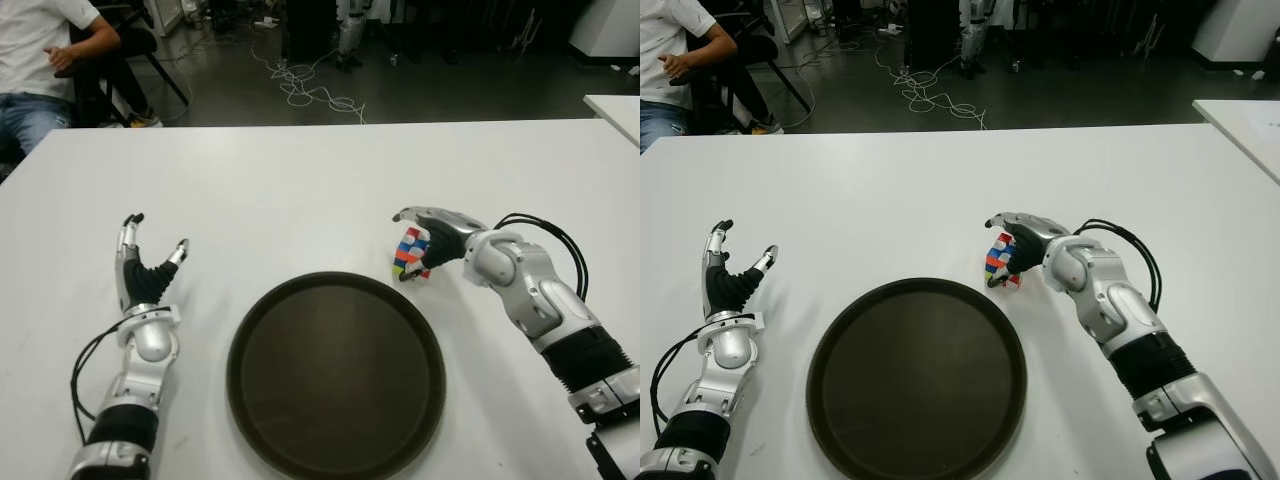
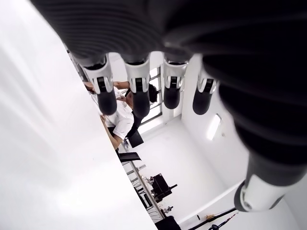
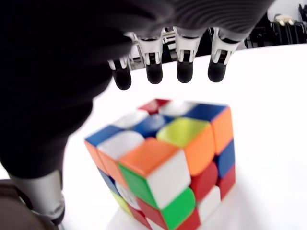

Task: Pick up the Rubik's Cube and put it in the plate

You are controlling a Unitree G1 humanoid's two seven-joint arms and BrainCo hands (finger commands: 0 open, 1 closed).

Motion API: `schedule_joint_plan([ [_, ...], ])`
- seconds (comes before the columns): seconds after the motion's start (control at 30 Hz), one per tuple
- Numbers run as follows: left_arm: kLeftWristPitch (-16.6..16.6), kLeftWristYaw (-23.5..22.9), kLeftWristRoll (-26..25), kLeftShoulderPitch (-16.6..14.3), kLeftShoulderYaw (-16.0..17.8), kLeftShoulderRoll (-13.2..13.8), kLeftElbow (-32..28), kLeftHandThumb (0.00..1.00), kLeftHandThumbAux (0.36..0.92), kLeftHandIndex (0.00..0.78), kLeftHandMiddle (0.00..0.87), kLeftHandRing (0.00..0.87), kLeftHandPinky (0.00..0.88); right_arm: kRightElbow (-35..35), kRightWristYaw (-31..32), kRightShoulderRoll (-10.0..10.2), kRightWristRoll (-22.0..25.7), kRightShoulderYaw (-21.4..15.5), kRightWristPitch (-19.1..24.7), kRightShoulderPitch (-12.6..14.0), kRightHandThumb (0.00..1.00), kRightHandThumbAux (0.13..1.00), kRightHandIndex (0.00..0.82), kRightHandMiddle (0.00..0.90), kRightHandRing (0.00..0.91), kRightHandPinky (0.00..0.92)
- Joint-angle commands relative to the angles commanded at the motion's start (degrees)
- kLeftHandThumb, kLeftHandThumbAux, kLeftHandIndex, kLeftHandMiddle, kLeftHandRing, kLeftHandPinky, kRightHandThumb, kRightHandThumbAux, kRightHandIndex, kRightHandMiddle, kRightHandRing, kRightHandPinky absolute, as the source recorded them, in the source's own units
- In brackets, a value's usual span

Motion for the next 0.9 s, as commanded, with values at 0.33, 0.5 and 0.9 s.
schedule_joint_plan([
  [0.33, 0.61, -0.65, -1.01, 0.01, 0.45, -0.34, -0.21, 0.000, 0.647, 0.019, 0.046, 0.038, 0.051, 0.46, -0.15, 0.01, -0.67, 0.54, 0.16, -0.28, 0.000, 0.684, 0.000, 0.000, 0.000, 0.015],
  [0.5, 0.73, -0.97, -1.50, -0.06, 0.71, -0.45, -0.05, 0.000, 0.663, 0.027, 0.057, 0.050, 0.063, 0.77, -1.65, 0.19, -0.52, 0.33, -0.60, -0.08, 0.000, 0.674, 0.000, 0.000, 0.000, 0.022],
  [0.9, -0.12, -1.71, -1.78, -0.37, 0.60, -0.19, 0.72, 0.000, 0.655, 0.021, 0.059, 0.078, 0.118, 1.31, -3.18, 1.07, -0.63, 0.84, -0.47, -0.02, 0.000, 0.664, 0.000, 0.000, 0.000, 0.009],
])
